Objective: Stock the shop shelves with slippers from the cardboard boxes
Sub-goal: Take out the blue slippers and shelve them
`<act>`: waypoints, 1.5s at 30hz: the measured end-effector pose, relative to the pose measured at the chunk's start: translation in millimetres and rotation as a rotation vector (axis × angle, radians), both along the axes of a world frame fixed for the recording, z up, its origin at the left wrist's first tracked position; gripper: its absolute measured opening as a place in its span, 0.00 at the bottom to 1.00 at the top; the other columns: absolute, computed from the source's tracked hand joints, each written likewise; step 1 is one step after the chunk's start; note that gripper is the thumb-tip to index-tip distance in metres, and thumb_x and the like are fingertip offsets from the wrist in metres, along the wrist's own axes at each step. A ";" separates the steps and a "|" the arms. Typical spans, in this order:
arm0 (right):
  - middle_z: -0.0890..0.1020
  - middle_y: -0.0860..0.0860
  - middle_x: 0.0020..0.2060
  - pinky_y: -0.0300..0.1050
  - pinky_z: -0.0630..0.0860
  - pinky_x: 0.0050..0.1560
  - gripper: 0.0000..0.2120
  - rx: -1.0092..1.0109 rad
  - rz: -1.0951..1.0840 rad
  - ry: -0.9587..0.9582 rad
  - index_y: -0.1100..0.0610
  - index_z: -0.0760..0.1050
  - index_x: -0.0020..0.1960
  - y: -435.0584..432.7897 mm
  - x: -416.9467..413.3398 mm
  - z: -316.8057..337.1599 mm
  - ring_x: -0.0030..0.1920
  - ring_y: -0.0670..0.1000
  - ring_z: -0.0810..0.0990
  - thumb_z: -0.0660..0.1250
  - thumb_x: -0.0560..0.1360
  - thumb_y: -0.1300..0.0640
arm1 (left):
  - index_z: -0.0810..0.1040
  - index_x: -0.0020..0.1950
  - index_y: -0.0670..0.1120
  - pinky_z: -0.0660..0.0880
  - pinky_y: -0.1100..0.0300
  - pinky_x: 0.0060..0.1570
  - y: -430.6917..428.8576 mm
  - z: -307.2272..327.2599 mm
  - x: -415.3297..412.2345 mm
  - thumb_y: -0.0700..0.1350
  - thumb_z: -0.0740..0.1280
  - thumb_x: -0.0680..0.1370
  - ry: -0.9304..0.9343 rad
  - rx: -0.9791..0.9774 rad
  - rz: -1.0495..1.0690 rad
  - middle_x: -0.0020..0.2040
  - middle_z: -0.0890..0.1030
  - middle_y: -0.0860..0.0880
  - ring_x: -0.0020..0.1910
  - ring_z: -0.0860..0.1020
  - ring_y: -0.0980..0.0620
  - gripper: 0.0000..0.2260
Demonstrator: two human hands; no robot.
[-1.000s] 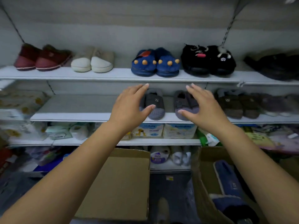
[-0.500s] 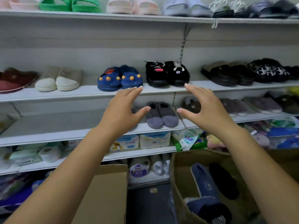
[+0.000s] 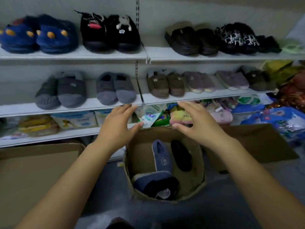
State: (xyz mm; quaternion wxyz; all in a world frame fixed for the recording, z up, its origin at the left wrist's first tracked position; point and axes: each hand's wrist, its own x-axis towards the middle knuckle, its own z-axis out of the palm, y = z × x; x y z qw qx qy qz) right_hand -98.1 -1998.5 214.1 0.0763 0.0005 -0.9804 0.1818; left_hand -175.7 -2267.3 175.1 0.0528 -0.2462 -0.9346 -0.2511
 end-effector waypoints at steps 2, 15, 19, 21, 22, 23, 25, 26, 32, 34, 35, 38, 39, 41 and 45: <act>0.68 0.48 0.76 0.45 0.60 0.77 0.38 -0.028 0.008 -0.075 0.51 0.64 0.79 21.2 5.4 -24.7 0.77 0.50 0.63 0.74 0.75 0.44 | 0.71 0.76 0.48 0.69 0.46 0.70 17.0 -26.1 5.3 0.62 0.67 0.78 -0.075 -0.074 0.009 0.72 0.74 0.45 0.72 0.70 0.42 0.30; 0.61 0.50 0.80 0.50 0.69 0.71 0.35 -0.116 -0.033 -0.700 0.50 0.56 0.82 74.3 -3.4 -173.3 0.77 0.55 0.64 0.67 0.80 0.46 | 0.67 0.77 0.51 0.71 0.48 0.67 58.0 -176.6 -2.8 0.63 0.64 0.79 -0.596 -0.358 -0.037 0.73 0.73 0.46 0.70 0.71 0.43 0.30; 0.65 0.52 0.77 0.55 0.67 0.73 0.31 -0.142 -0.101 -0.862 0.50 0.61 0.79 72.7 -11.6 -206.1 0.75 0.56 0.65 0.68 0.80 0.46 | 0.71 0.72 0.47 0.74 0.47 0.63 60.6 -226.5 4.4 0.60 0.63 0.81 -0.791 -0.275 -0.035 0.67 0.77 0.44 0.65 0.75 0.41 0.25; 0.69 0.52 0.74 0.56 0.69 0.71 0.28 -0.187 -0.114 -0.888 0.50 0.65 0.77 71.4 -13.8 -220.8 0.73 0.56 0.69 0.69 0.80 0.47 | 0.74 0.70 0.46 0.75 0.47 0.61 64.9 -248.9 6.5 0.57 0.63 0.82 -0.897 -0.259 -0.029 0.64 0.79 0.42 0.62 0.77 0.40 0.21; 0.71 0.51 0.73 0.55 0.70 0.71 0.28 -0.215 -0.113 -0.894 0.50 0.67 0.76 70.2 -15.7 -229.4 0.72 0.55 0.70 0.69 0.79 0.47 | 0.75 0.69 0.47 0.75 0.48 0.61 67.1 -260.1 5.7 0.57 0.63 0.83 -0.950 -0.256 -0.019 0.63 0.79 0.42 0.61 0.77 0.40 0.20; 0.72 0.50 0.72 0.55 0.71 0.71 0.28 -0.237 -0.118 -0.906 0.49 0.67 0.75 69.6 -18.1 -239.3 0.71 0.54 0.71 0.70 0.78 0.45 | 0.75 0.70 0.48 0.75 0.48 0.62 68.5 -269.1 3.6 0.58 0.63 0.82 -1.012 -0.258 0.003 0.64 0.79 0.42 0.61 0.77 0.40 0.20; 0.74 0.48 0.71 0.55 0.73 0.69 0.31 -0.306 -0.153 -0.926 0.46 0.69 0.74 70.1 -21.8 -267.6 0.70 0.51 0.73 0.70 0.75 0.37 | 0.73 0.72 0.50 0.73 0.49 0.65 70.6 -287.7 -0.3 0.60 0.64 0.81 -1.121 -0.251 0.055 0.67 0.77 0.43 0.64 0.76 0.40 0.23; 0.76 0.46 0.69 0.55 0.74 0.68 0.32 -0.344 -0.173 -0.933 0.45 0.70 0.72 72.0 -22.6 -285.9 0.68 0.50 0.75 0.70 0.73 0.34 | 0.72 0.73 0.50 0.72 0.49 0.67 70.1 -298.3 -1.4 0.61 0.64 0.81 -1.158 -0.242 0.066 0.69 0.76 0.43 0.66 0.75 0.40 0.24; 0.79 0.49 0.65 0.49 0.74 0.63 0.26 -0.565 -0.400 -1.022 0.51 0.73 0.71 78.8 -39.2 -373.1 0.64 0.52 0.78 0.72 0.77 0.45 | 0.72 0.72 0.47 0.73 0.49 0.62 71.1 -359.1 -0.8 0.63 0.68 0.78 -1.281 -0.280 0.156 0.67 0.77 0.40 0.64 0.76 0.38 0.28; 0.77 0.48 0.66 0.47 0.73 0.61 0.30 -0.575 -0.446 -1.060 0.51 0.69 0.74 82.1 -45.7 -402.5 0.65 0.51 0.76 0.72 0.76 0.42 | 0.70 0.73 0.46 0.72 0.49 0.63 72.1 -377.9 -0.6 0.64 0.69 0.77 -1.308 -0.272 0.234 0.70 0.74 0.40 0.66 0.74 0.37 0.31; 0.76 0.48 0.65 0.47 0.72 0.59 0.31 -0.584 -0.461 -1.082 0.50 0.69 0.74 83.7 -49.3 -416.2 0.63 0.50 0.75 0.73 0.75 0.42 | 0.69 0.74 0.46 0.72 0.47 0.66 73.6 -385.9 -1.3 0.66 0.69 0.75 -1.322 -0.272 0.272 0.71 0.72 0.40 0.68 0.73 0.37 0.35; 0.77 0.46 0.65 0.48 0.74 0.62 0.36 -0.634 -0.488 -1.118 0.49 0.69 0.73 87.8 -63.3 -450.1 0.62 0.49 0.76 0.75 0.71 0.38 | 0.65 0.78 0.46 0.70 0.44 0.69 76.1 -410.2 -2.0 0.68 0.69 0.74 -1.333 -0.318 0.332 0.74 0.69 0.38 0.71 0.70 0.35 0.40; 0.77 0.47 0.66 0.50 0.74 0.65 0.40 -0.645 -0.505 -1.122 0.50 0.69 0.73 88.3 -68.1 -460.4 0.63 0.51 0.77 0.76 0.67 0.35 | 0.64 0.78 0.45 0.69 0.45 0.69 76.6 -414.7 -1.5 0.67 0.69 0.74 -1.325 -0.332 0.343 0.74 0.69 0.38 0.71 0.70 0.35 0.40; 0.78 0.49 0.67 0.52 0.73 0.68 0.46 -0.662 -0.540 -1.122 0.50 0.69 0.74 88.0 -77.1 -482.2 0.65 0.52 0.78 0.77 0.62 0.32 | 0.63 0.79 0.45 0.69 0.47 0.70 78.6 -416.9 -2.7 0.63 0.71 0.75 -1.298 -0.317 0.364 0.74 0.69 0.38 0.72 0.69 0.35 0.39; 0.80 0.48 0.65 0.51 0.74 0.67 0.54 -0.724 -0.606 -1.080 0.51 0.70 0.72 84.8 -90.9 -516.4 0.63 0.50 0.79 0.79 0.52 0.29 | 0.63 0.78 0.45 0.68 0.49 0.69 72.6 -413.8 -1.9 0.55 0.74 0.76 -1.197 -0.185 0.465 0.73 0.72 0.40 0.72 0.70 0.38 0.36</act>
